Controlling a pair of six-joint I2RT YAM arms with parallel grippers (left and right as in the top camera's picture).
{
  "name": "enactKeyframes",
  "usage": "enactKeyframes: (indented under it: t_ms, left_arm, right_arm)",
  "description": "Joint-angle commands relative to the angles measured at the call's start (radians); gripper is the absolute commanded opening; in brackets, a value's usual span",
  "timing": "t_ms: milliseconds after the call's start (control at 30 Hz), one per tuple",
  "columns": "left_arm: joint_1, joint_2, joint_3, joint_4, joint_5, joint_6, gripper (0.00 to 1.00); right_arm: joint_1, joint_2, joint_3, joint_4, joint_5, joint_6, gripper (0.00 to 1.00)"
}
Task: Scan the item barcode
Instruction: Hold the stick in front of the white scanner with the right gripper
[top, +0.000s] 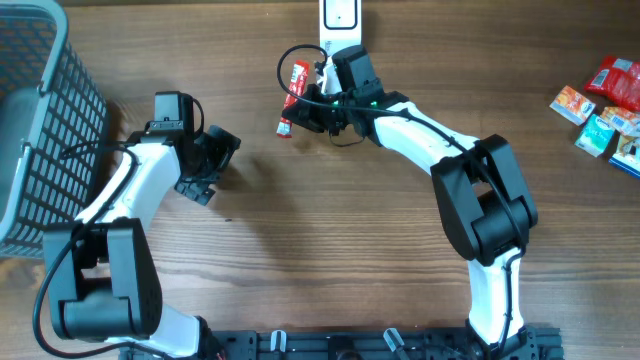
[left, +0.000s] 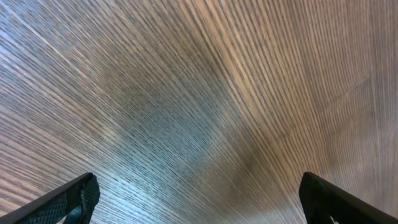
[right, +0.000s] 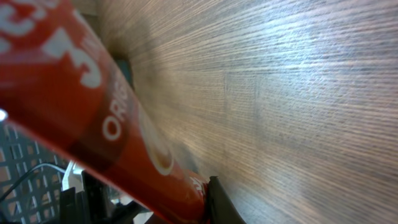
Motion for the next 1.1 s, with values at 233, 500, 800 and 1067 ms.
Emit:
enactKeyframes:
  t_ms: [233,500,800,1067]
  left_arm:
    - [-0.003,0.002,-0.003,0.001,-0.043,0.016,1.0]
    - [-0.003,0.002,-0.003,0.001,-0.043,0.016,1.0]
    - [-0.003,0.002,-0.003,0.001,-0.043,0.016,1.0]
    - [-0.003,0.002,-0.003,0.001,-0.043,0.016,1.0]
  right_arm:
    - [0.017,0.011,0.0,0.003,0.052,-0.028,0.04]
    - [0.016,0.011,0.0,0.048,-0.093,-0.011,0.04]
    - [0.016,0.011,0.0,0.209,-0.307,0.061,0.04]
    - [0.016,0.011,0.0,0.262,-0.376,0.134,0.04]
